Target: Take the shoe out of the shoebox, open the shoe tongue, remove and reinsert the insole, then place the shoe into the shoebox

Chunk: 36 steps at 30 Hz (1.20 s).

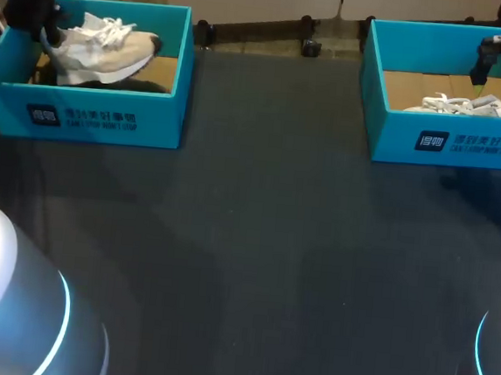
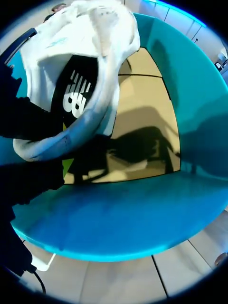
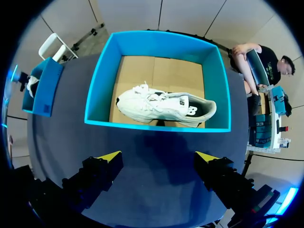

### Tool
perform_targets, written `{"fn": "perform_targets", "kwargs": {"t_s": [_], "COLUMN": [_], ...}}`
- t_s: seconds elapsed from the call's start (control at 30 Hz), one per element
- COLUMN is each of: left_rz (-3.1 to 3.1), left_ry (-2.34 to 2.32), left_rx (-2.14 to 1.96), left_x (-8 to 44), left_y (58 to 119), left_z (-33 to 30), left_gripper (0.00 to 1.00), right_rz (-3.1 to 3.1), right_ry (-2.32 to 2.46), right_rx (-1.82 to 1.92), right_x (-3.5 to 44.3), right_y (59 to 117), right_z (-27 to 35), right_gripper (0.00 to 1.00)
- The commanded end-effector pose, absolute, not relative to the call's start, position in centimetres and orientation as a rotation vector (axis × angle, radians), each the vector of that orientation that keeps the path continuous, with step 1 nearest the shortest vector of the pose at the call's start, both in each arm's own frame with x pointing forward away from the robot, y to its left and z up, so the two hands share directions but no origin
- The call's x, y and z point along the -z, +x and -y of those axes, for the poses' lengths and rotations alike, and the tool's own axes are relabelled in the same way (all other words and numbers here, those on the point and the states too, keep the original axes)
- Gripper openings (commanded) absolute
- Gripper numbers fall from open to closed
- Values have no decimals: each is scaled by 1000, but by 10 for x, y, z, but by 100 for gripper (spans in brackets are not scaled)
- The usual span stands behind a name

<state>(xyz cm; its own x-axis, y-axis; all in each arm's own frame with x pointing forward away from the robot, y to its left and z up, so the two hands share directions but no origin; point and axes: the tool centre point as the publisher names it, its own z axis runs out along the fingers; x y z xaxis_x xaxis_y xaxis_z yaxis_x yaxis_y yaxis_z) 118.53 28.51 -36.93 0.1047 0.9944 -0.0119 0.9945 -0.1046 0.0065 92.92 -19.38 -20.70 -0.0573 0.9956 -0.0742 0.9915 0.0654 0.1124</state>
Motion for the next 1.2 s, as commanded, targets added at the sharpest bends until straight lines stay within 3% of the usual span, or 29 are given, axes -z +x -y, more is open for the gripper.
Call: {"fn": "perform_targets", "kwargs": {"t_s": [0.03, 0.13, 1.2], "left_rz": [-2089, -2085, -2245], "left_ry": [2323, 2317, 2201], "left_rx": [11, 8, -86], "left_x": [361, 354, 225], "left_y": [1185, 1184, 1153], "left_z": [-285, -284, -289], "left_gripper": [7, 0, 0], "right_rz": [-2192, -2192, -2192], "right_ry": [2062, 2062, 2062], "right_rx": [-48, -48, -48], "right_x": [207, 207, 207], "right_y": [929, 929, 929], "right_z": [194, 194, 194], "right_gripper": [100, 100, 100]}}
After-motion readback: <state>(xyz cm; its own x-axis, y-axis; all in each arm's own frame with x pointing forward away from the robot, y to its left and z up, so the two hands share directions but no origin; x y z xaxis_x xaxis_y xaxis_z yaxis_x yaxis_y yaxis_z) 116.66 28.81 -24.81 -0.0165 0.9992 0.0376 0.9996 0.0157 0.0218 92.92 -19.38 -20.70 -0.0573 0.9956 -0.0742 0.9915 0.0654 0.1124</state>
